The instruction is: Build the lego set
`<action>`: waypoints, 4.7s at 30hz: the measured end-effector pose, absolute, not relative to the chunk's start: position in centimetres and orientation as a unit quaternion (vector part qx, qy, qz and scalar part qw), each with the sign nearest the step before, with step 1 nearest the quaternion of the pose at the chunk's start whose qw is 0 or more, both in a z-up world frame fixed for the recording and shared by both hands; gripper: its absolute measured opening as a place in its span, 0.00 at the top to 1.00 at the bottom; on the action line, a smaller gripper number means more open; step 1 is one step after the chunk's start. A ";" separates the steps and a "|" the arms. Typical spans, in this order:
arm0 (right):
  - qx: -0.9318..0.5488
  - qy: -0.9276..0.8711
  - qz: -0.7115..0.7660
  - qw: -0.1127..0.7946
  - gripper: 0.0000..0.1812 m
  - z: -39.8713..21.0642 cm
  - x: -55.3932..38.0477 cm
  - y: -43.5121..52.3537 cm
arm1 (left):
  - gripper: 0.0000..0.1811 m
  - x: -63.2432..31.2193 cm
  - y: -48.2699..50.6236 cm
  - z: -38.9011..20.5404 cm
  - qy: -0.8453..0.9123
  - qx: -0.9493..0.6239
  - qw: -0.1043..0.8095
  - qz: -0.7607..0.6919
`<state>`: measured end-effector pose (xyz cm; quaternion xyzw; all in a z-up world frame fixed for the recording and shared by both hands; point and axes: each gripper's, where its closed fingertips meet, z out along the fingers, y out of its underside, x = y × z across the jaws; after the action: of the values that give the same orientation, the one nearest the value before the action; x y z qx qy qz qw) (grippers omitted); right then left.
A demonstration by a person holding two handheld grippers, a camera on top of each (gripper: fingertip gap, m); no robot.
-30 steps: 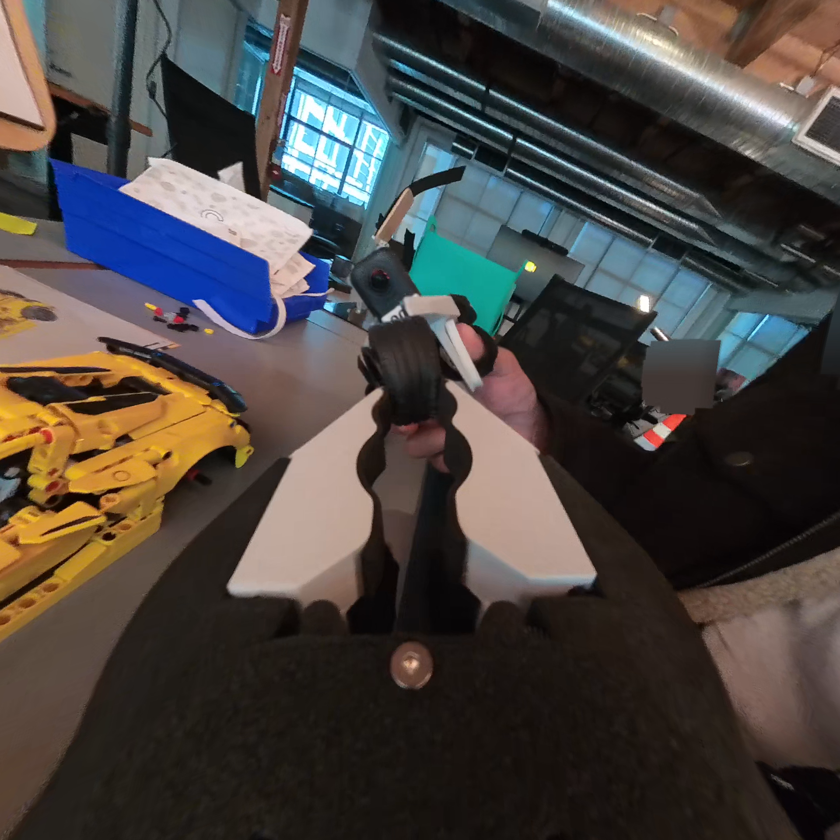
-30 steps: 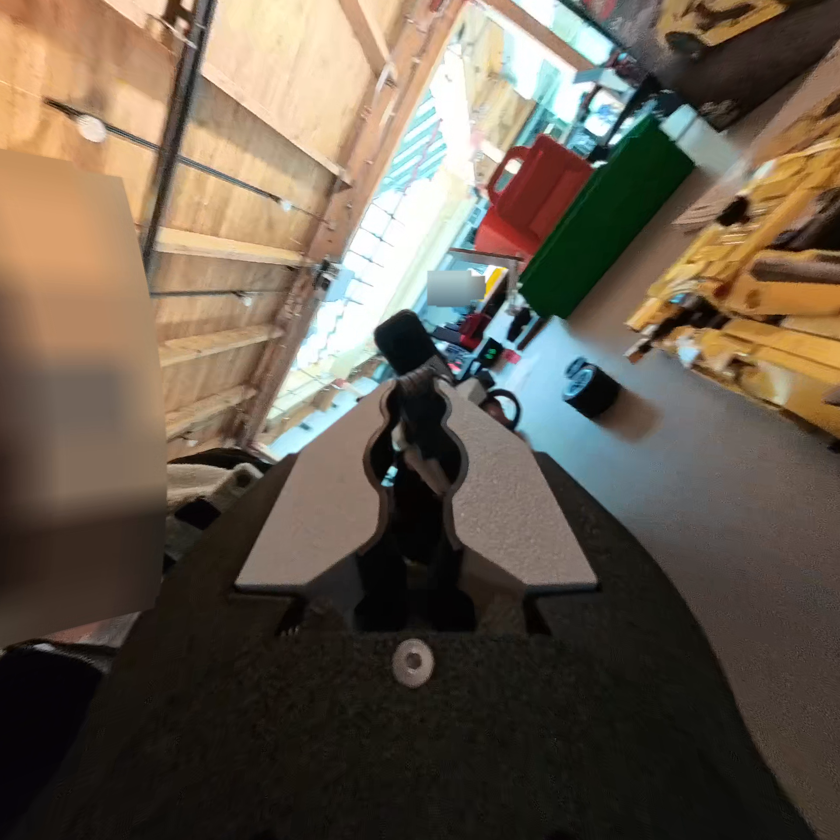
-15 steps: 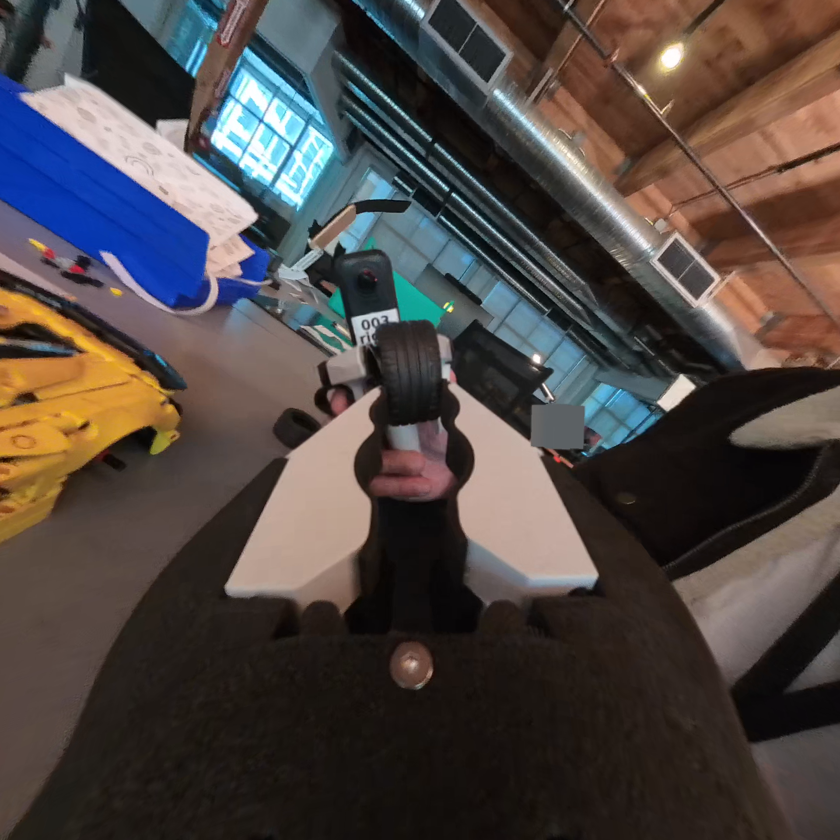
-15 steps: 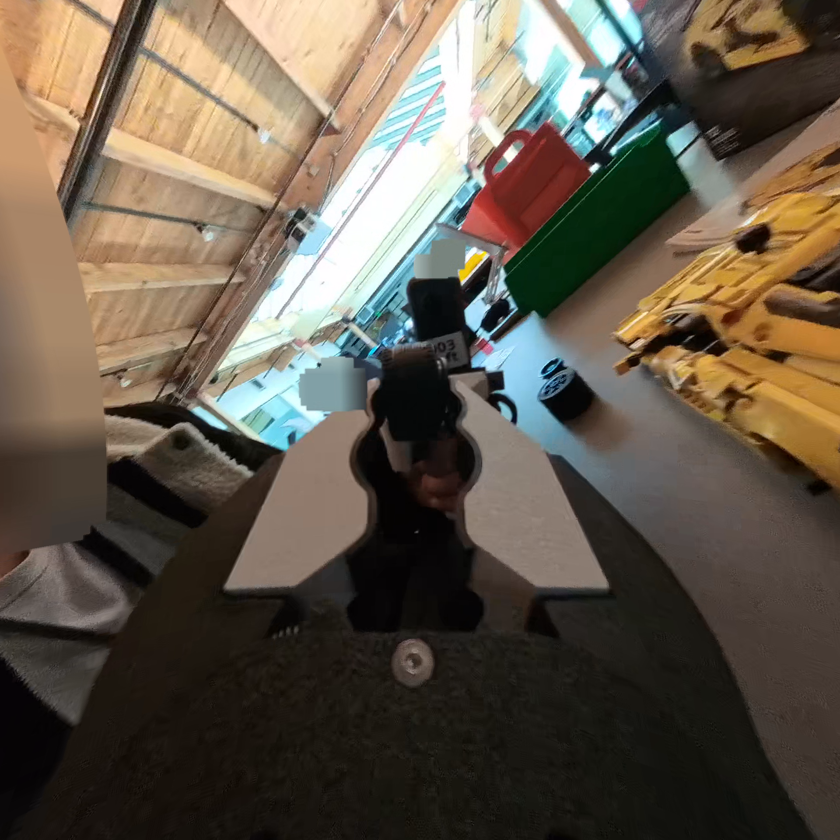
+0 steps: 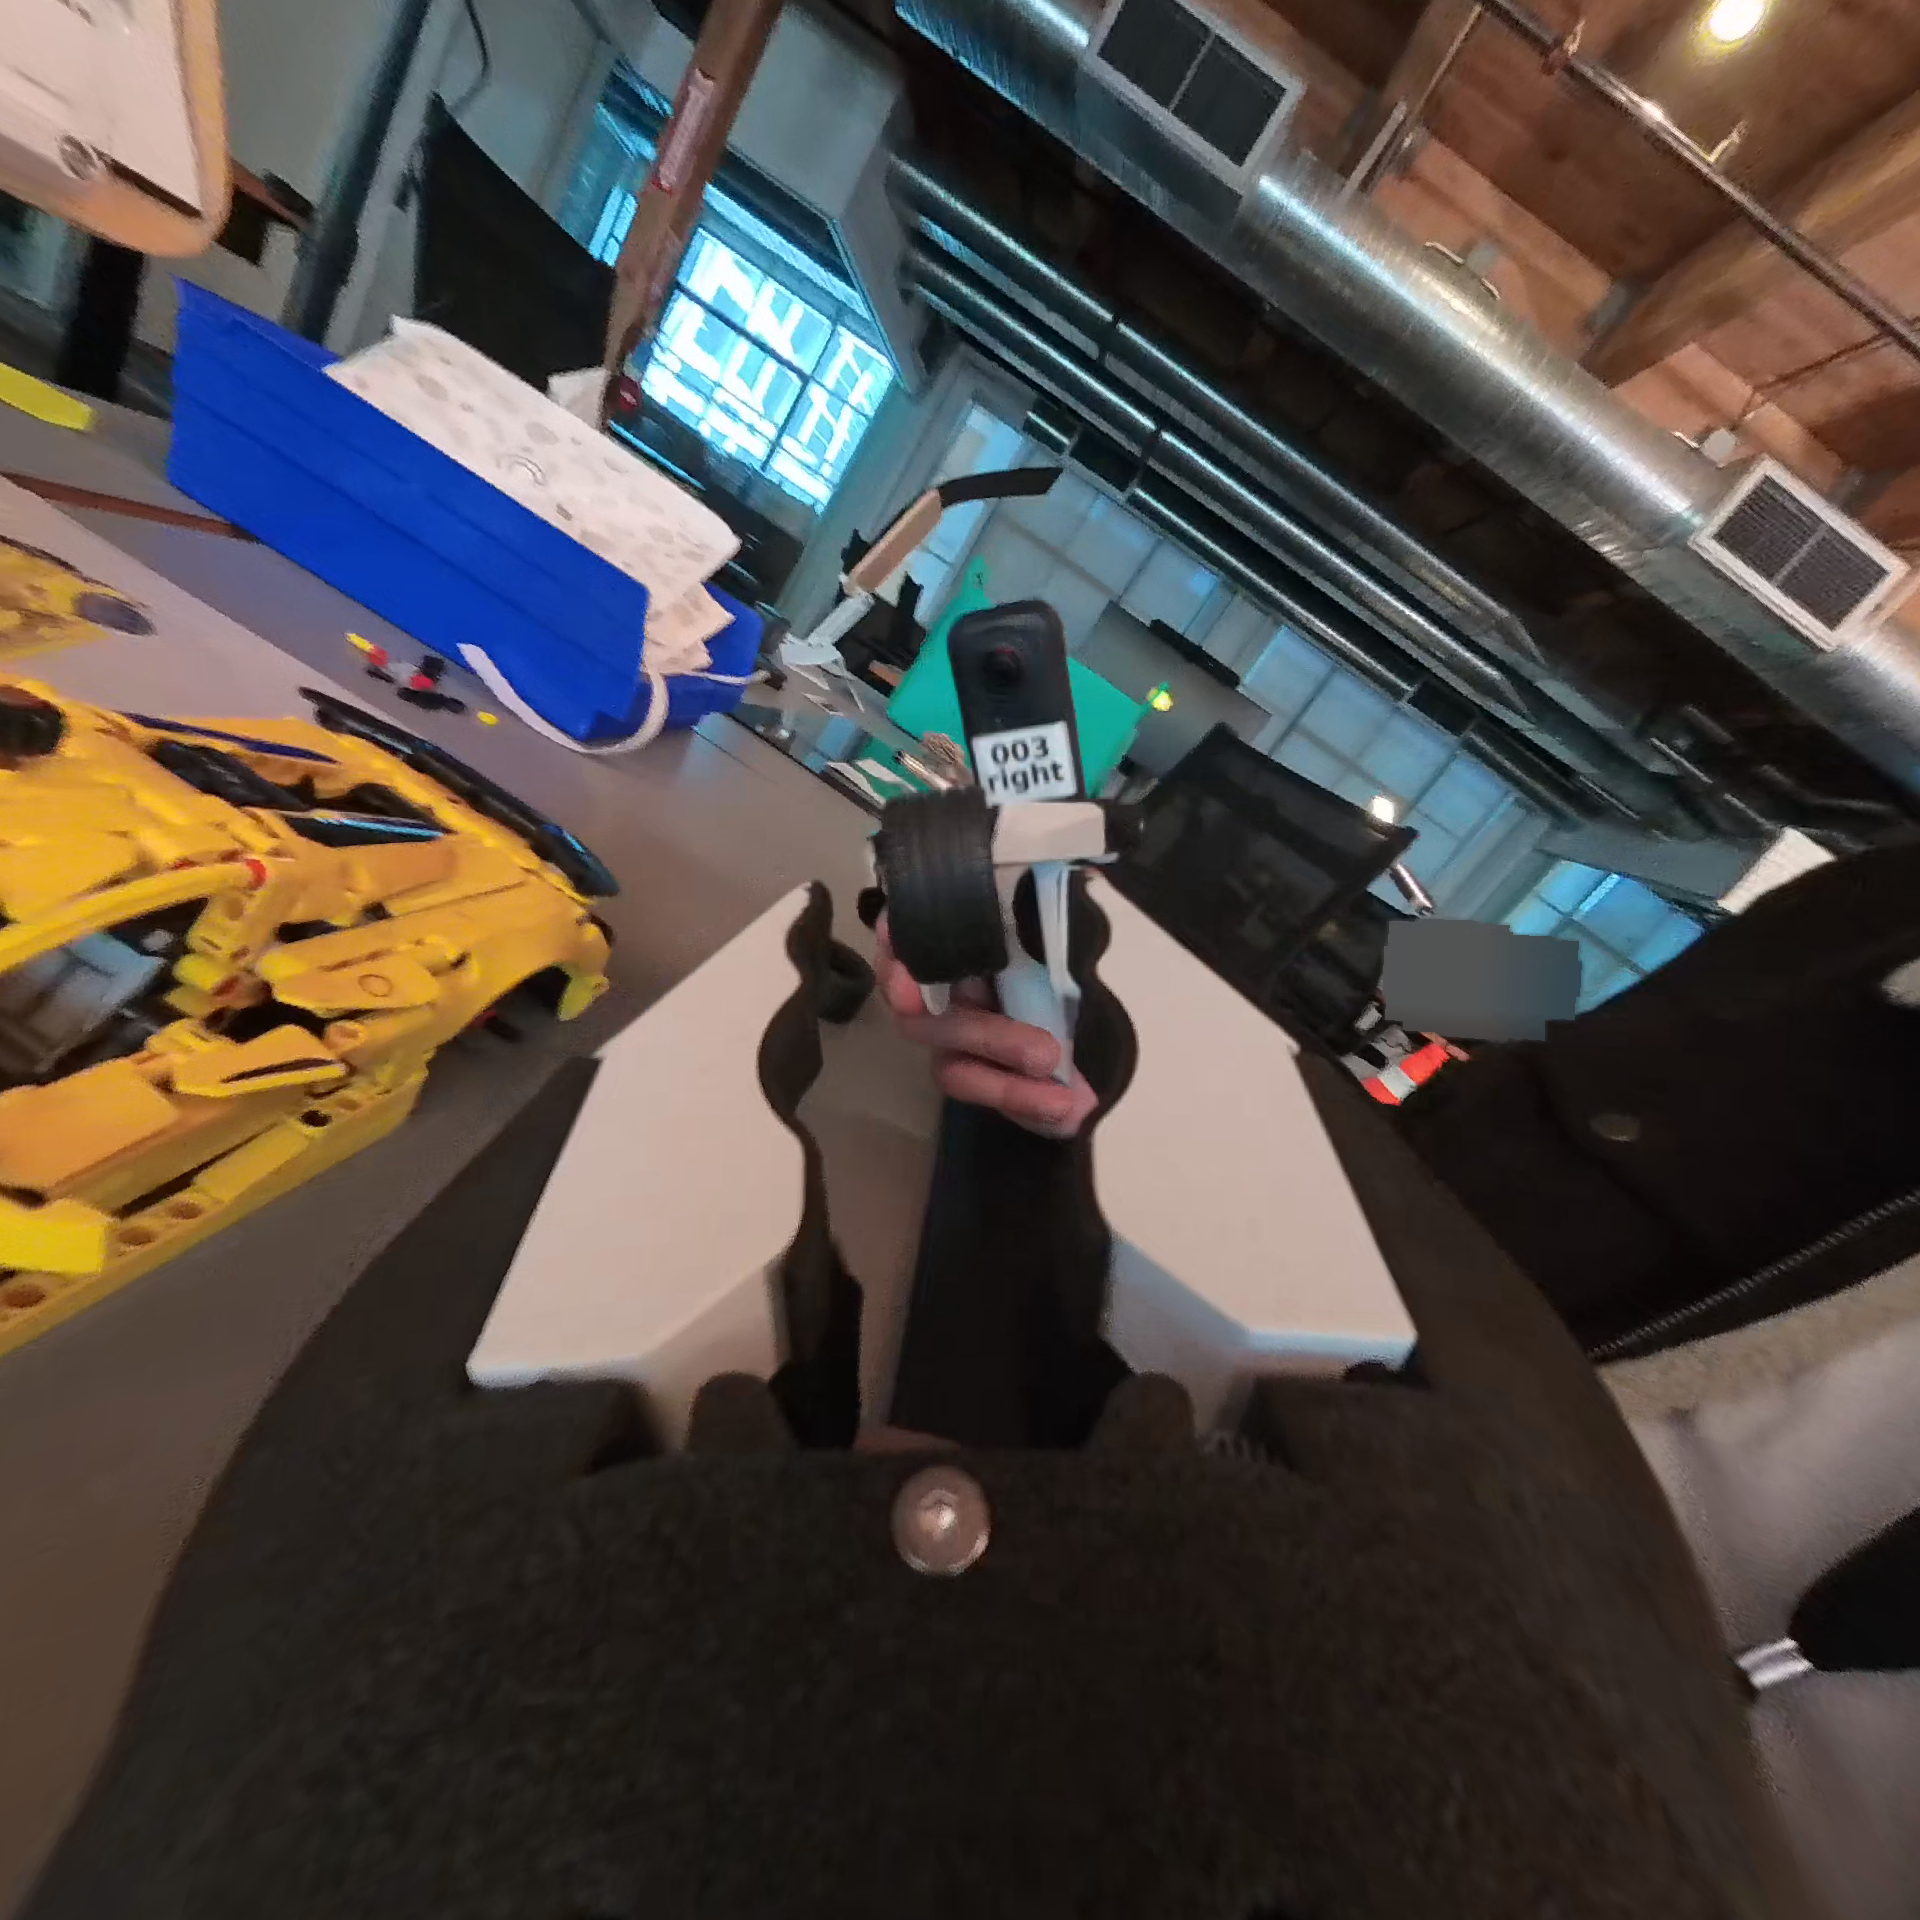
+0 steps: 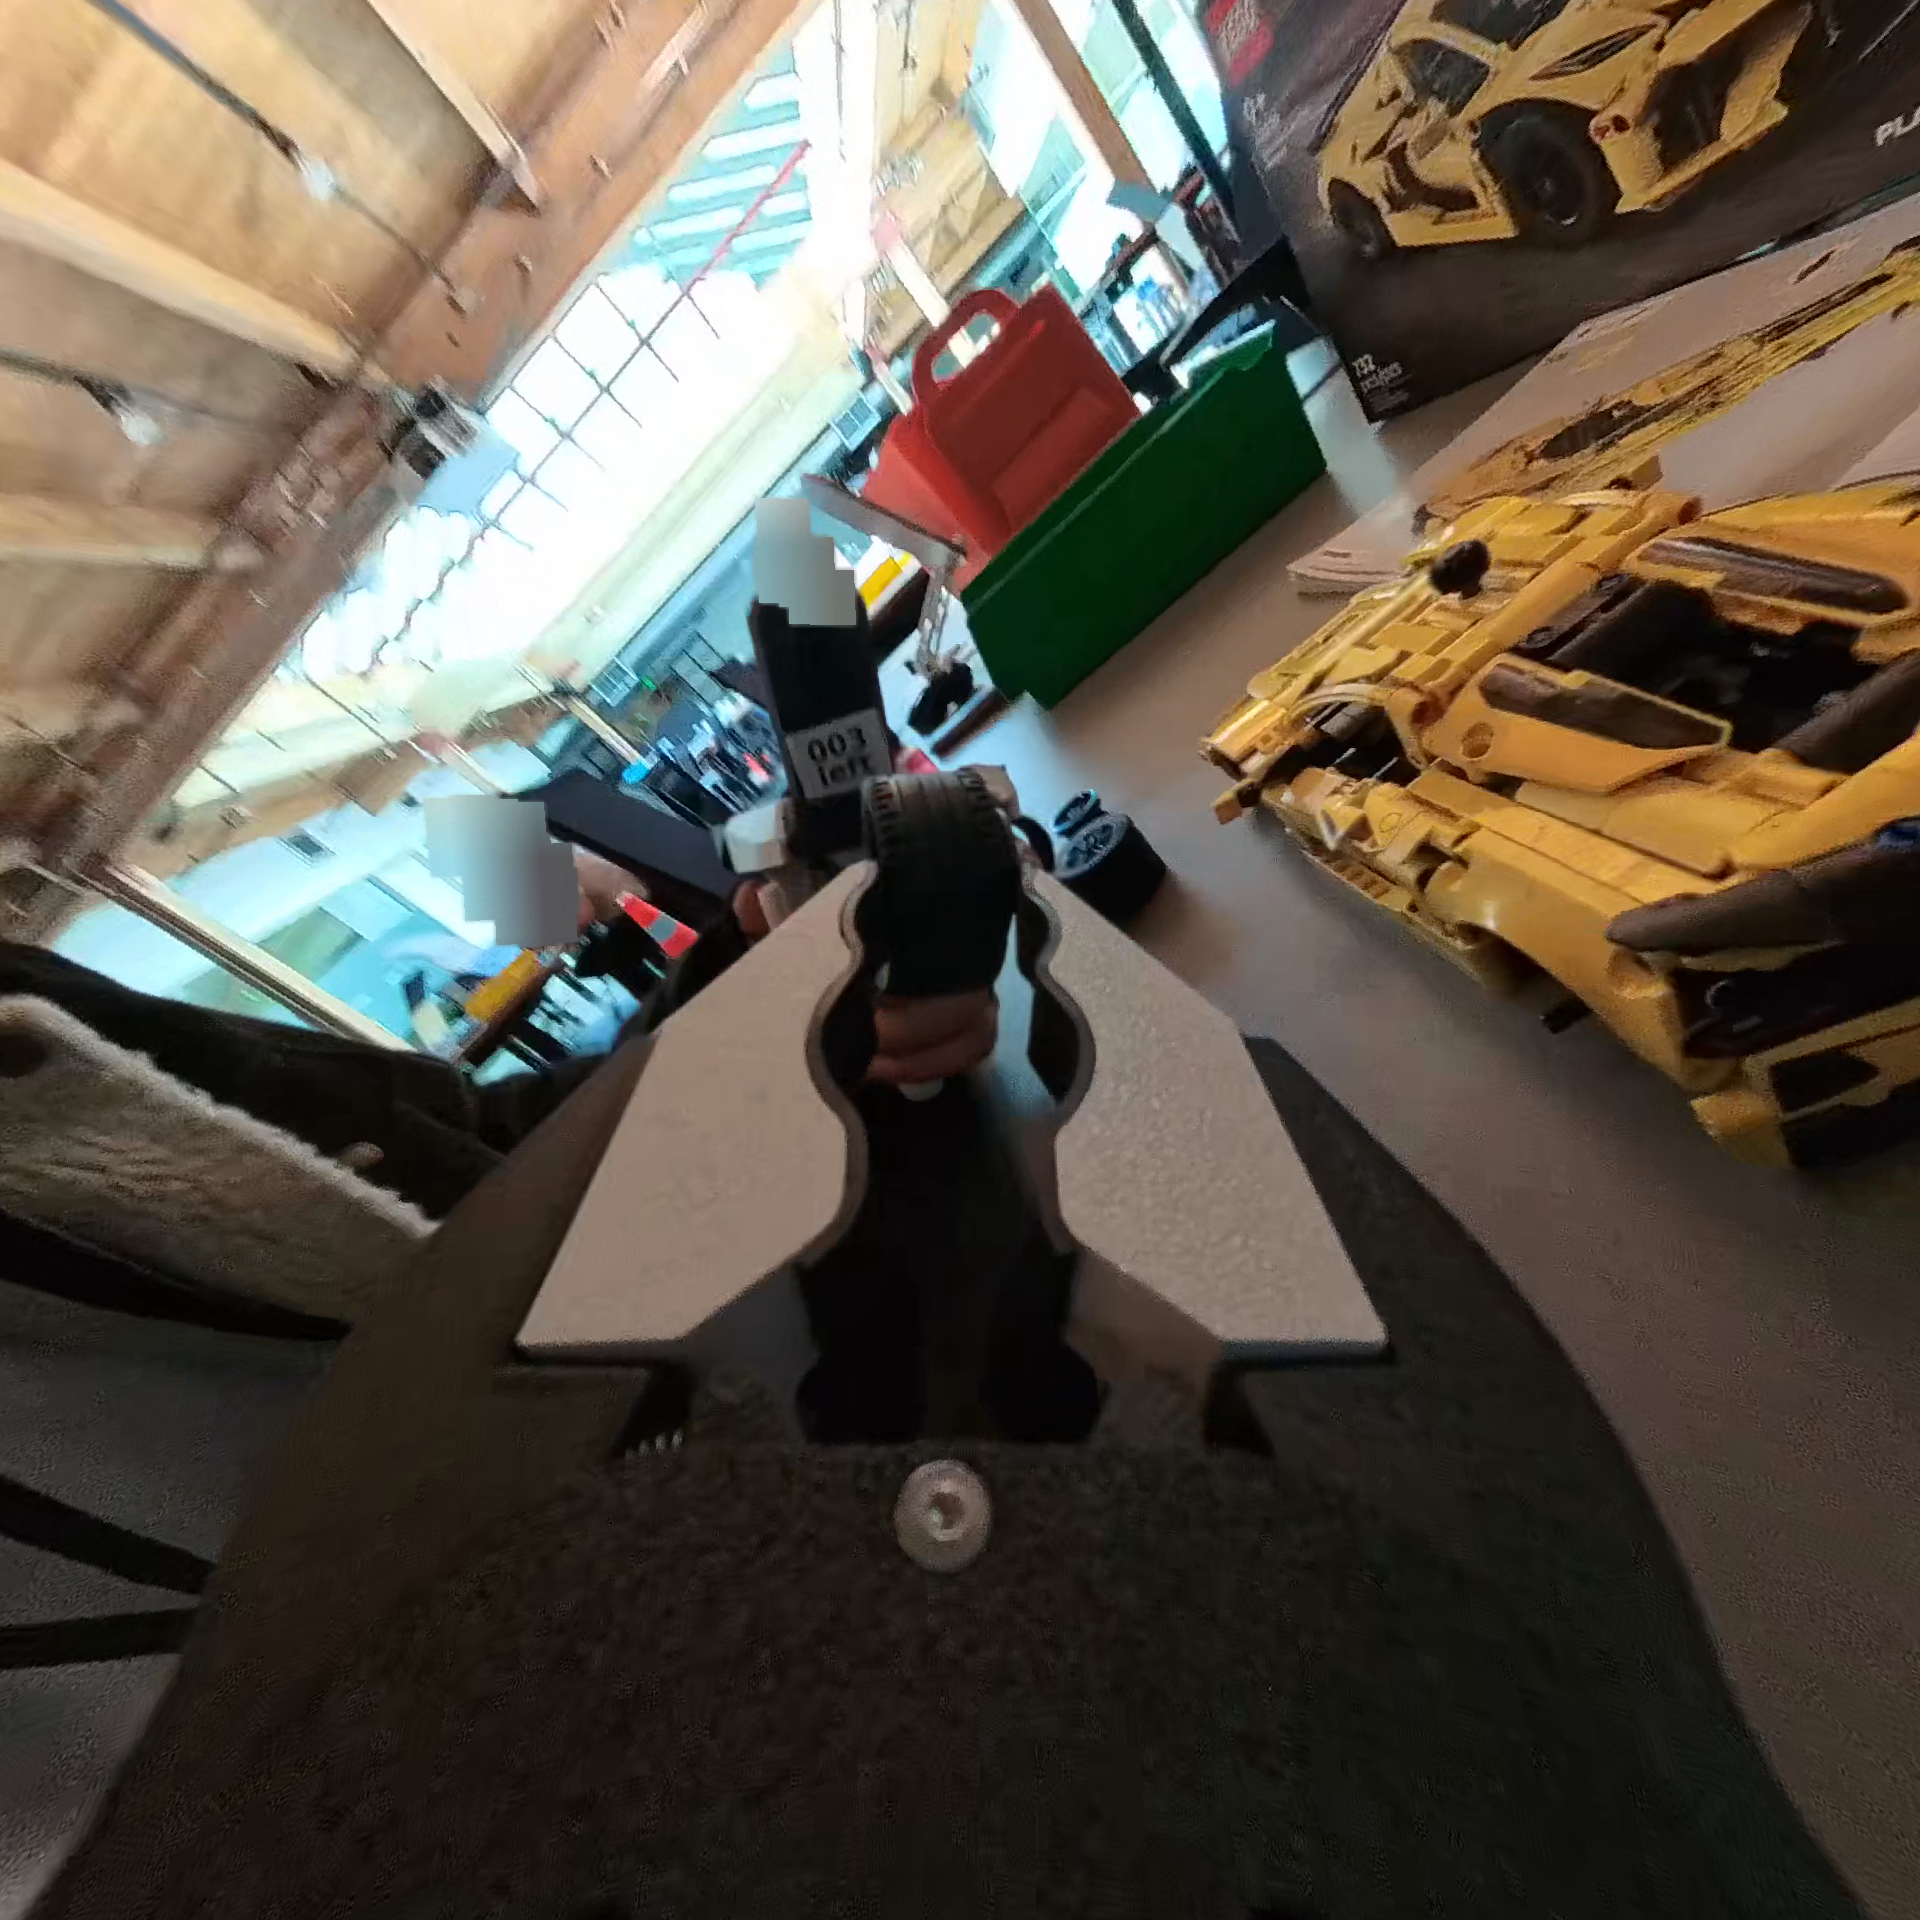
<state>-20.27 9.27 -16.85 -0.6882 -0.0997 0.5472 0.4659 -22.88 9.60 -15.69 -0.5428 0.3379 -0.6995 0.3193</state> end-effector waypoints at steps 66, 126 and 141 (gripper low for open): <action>-0.648 -0.085 0.661 0.369 0.89 -16.2 -22.7 7.8 | 0.88 -22.6 8.1 -15.8 0.331 -0.525 0.214 -0.755; -0.695 -0.122 0.430 0.564 0.70 -16.2 -20.5 10.2 | 0.87 -22.3 11.0 -16.6 0.435 -0.564 0.524 -0.467; -0.689 -0.197 0.427 0.551 0.75 -16.5 -22.8 9.1 | 0.87 -21.5 7.8 -16.7 0.615 -0.309 0.723 -0.054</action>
<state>-22.83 9.07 -16.46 -0.6891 -0.1965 0.4272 0.5513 -21.54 7.83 -16.65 -0.3094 0.6152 -0.0540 0.7232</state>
